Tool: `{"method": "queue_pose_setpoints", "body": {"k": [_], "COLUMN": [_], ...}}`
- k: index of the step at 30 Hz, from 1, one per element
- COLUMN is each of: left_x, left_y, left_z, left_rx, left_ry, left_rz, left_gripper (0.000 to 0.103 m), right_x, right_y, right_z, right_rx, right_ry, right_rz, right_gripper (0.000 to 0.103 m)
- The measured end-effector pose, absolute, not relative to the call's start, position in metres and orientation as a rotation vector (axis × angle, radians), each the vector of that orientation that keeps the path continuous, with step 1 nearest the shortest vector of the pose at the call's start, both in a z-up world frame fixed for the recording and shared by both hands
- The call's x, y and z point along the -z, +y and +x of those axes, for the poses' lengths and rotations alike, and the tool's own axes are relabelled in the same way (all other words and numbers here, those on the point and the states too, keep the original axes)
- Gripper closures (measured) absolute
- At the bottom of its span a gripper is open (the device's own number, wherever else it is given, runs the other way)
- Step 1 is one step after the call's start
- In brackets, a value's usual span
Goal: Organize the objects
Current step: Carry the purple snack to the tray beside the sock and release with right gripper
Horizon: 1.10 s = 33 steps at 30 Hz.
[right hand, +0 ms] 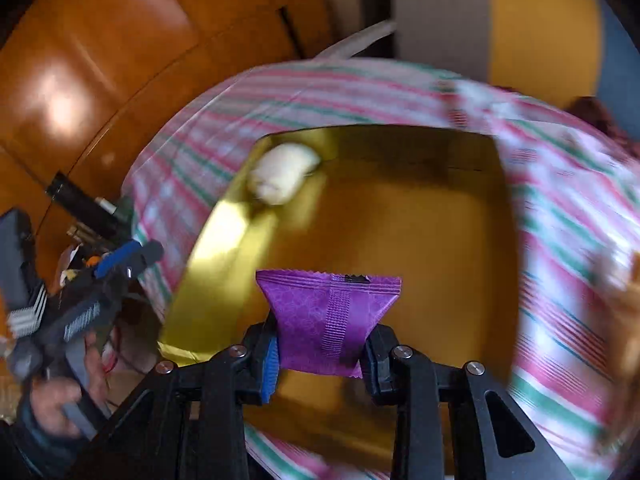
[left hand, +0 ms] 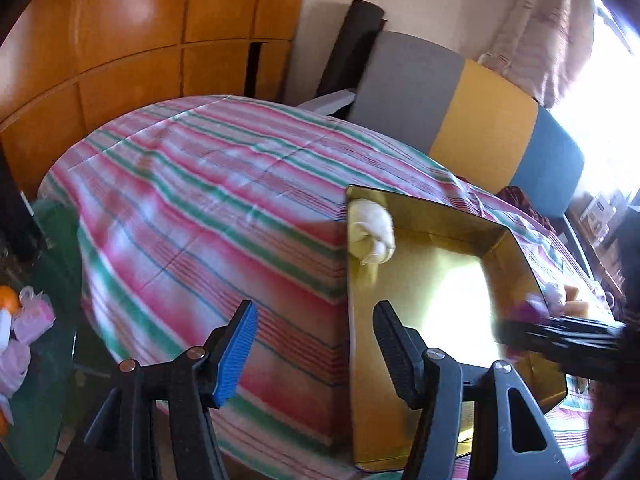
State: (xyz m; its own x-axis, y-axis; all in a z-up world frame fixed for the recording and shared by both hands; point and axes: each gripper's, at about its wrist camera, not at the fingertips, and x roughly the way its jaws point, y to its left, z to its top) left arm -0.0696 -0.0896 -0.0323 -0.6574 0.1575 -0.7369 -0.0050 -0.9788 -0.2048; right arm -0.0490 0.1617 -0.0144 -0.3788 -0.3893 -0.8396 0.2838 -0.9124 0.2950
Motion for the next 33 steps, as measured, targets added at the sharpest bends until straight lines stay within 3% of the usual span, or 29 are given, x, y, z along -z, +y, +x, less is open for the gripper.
{"method": "queue_pose_setpoints", "body": {"k": [7, 9, 11, 17, 20, 33], "left_x": [0.035, 0.036, 0.037, 0.038, 0.035, 0.013], "left_y": [-0.101, -0.101, -0.101, -0.096, -0.09, -0.055], "left_z": [-0.071, -0.07, -0.07, -0.069, -0.067, -0.048], "left_rx": [-2.781, -2.788, -2.784, -2.785, -2.781, -2.751], "left_ry": [-0.323, -0.312, -0.311, -0.29, -0.268, -0.116], "left_rz": [-1.266, -1.265, -1.266, -1.264, -1.25, -1.16], "left_gripper": [0.042, 0.042, 0.042, 0.042, 0.042, 0.042], "right_x": [0.064, 0.074, 0.082, 0.07, 0.063, 0.032], "right_y": [0.081, 0.074, 0.072, 0.09, 0.102, 0.146], "right_z": [-0.123, -0.14, -0.152, -0.131, -0.118, -0.074], "right_rx": [2.2, 2.221, 2.233, 2.288, 2.327, 2.519], "right_ry": [-0.19, -0.228, -0.255, -0.211, -0.209, -0.169], "right_rz": [1.554, 1.556, 1.538, 1.492, 1.469, 1.34], "right_gripper": [0.066, 0.055, 0.055, 0.054, 0.046, 0.031]}}
